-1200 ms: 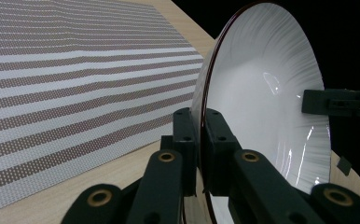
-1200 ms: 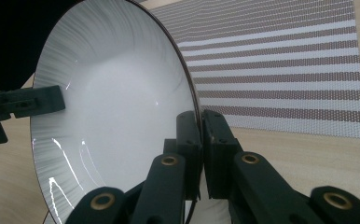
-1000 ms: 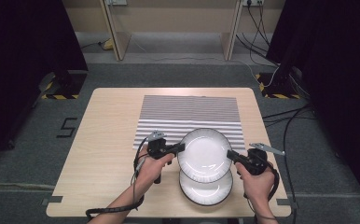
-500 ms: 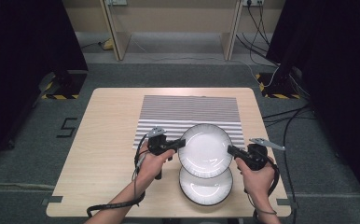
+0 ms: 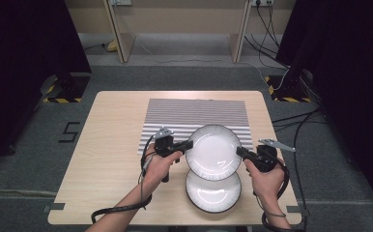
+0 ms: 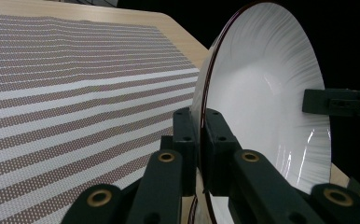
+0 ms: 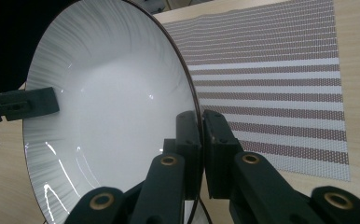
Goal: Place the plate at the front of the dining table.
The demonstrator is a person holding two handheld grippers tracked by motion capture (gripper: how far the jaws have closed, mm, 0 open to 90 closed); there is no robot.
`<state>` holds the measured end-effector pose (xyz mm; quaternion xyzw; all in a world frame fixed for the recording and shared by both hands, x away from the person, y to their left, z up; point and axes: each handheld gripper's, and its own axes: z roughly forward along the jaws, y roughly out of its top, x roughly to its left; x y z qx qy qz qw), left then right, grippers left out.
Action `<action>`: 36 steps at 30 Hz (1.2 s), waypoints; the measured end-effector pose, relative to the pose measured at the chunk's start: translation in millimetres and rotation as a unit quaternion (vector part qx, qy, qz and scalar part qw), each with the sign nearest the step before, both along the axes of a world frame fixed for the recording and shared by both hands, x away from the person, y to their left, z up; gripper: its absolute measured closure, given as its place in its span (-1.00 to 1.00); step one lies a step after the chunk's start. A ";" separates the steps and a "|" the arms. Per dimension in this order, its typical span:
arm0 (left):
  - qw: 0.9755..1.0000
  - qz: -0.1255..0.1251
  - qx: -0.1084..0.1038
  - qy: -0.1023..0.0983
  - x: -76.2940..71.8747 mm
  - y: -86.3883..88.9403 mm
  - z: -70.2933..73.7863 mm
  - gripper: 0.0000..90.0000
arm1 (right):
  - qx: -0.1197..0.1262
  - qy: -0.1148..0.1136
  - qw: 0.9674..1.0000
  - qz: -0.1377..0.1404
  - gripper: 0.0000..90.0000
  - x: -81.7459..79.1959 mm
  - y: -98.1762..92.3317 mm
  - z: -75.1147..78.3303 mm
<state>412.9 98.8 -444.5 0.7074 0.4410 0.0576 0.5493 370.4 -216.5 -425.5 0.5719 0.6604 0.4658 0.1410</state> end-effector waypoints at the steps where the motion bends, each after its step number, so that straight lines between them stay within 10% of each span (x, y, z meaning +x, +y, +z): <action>1: 1.000 0.001 -0.001 0.000 1.4 0.0 0.7 0.89 | 0.001 0.002 1.000 0.000 0.91 0.6 0.1 0.9; 36: 1.000 0.010 -0.008 -0.007 28.2 -1.2 6.5 0.88 | -0.007 -0.007 1.000 -0.009 0.91 26.4 2.5 10.4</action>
